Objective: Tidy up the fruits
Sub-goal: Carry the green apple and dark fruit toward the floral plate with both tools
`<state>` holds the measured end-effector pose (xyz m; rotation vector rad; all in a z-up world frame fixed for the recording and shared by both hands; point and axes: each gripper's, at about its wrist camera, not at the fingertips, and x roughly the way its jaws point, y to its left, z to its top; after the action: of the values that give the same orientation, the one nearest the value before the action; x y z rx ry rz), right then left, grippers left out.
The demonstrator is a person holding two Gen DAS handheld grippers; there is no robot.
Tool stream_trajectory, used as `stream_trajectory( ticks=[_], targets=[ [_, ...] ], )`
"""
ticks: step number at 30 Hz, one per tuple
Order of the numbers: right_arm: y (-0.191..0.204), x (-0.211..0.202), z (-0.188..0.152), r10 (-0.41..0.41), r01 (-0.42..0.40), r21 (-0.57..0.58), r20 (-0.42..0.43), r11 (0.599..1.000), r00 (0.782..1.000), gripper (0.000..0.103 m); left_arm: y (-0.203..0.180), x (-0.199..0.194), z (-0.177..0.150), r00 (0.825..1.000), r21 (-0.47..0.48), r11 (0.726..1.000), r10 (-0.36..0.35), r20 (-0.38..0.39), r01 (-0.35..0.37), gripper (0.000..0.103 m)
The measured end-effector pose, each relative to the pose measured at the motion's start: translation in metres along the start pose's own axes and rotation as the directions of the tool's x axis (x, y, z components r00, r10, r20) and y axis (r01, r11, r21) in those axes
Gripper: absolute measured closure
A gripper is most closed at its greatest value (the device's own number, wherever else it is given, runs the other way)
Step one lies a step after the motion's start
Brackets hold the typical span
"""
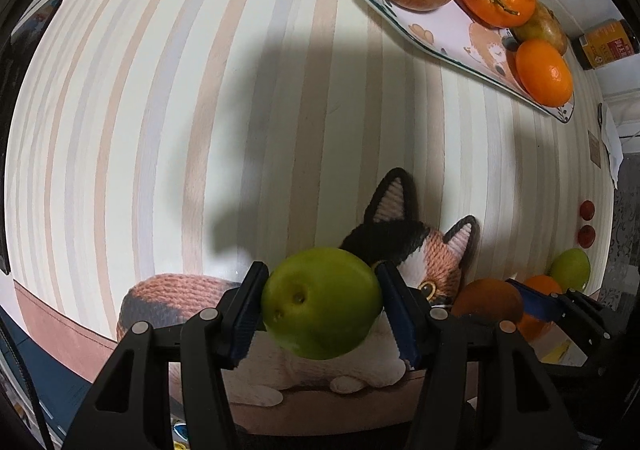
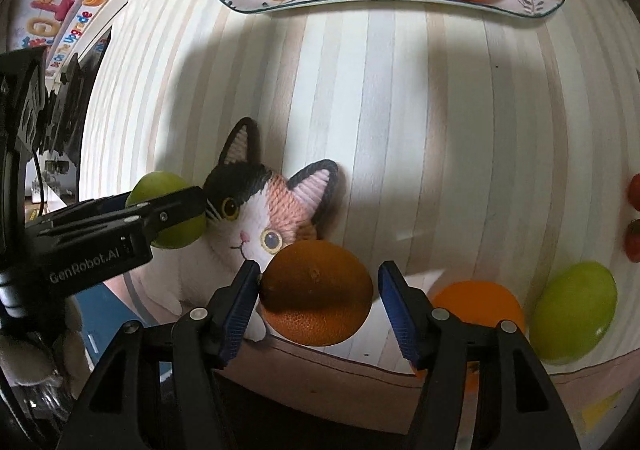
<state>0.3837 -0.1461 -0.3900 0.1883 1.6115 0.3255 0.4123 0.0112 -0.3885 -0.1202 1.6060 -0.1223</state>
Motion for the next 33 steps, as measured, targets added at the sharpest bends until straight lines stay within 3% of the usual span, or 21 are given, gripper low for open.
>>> stream_trajectory(
  ticks=[4,13,17,22,27,33],
  targets=[
    [0.012,-0.003,-0.005,-0.051,0.051,-0.033,0.021,0.998,0.999,0.044,0.007,-0.015,0.002,1.0,0.005,1.0,-0.009,0.012,0.009,0.049],
    [-0.002,-0.041,-0.004,0.004,-0.004,-0.003,0.106,1.0,0.994,0.044,0.019,-0.043,0.02,0.997,-0.027,0.997,-0.066,0.039,0.067,0.049],
    [-0.011,-0.061,0.018,0.021,-0.028,0.041,0.167,0.999,0.986,0.044,0.019,-0.065,0.047,0.989,-0.06,0.989,-0.129,0.066,0.133,0.049],
    [-0.025,-0.09,0.061,0.021,-0.046,0.091,0.252,0.995,0.968,0.044,0.005,-0.09,0.094,0.979,-0.06,0.984,-0.157,0.128,0.165,0.049],
    [-0.014,-0.099,0.105,-0.02,-0.003,0.078,0.288,0.997,0.958,0.044,-0.004,-0.089,0.126,0.974,-0.056,0.982,-0.172,0.148,0.182,0.049],
    [-0.004,-0.086,0.126,-0.049,0.035,0.053,0.291,0.998,0.955,0.044,-0.008,-0.07,0.146,0.974,-0.081,0.975,-0.195,0.117,0.205,0.049]
  ],
)
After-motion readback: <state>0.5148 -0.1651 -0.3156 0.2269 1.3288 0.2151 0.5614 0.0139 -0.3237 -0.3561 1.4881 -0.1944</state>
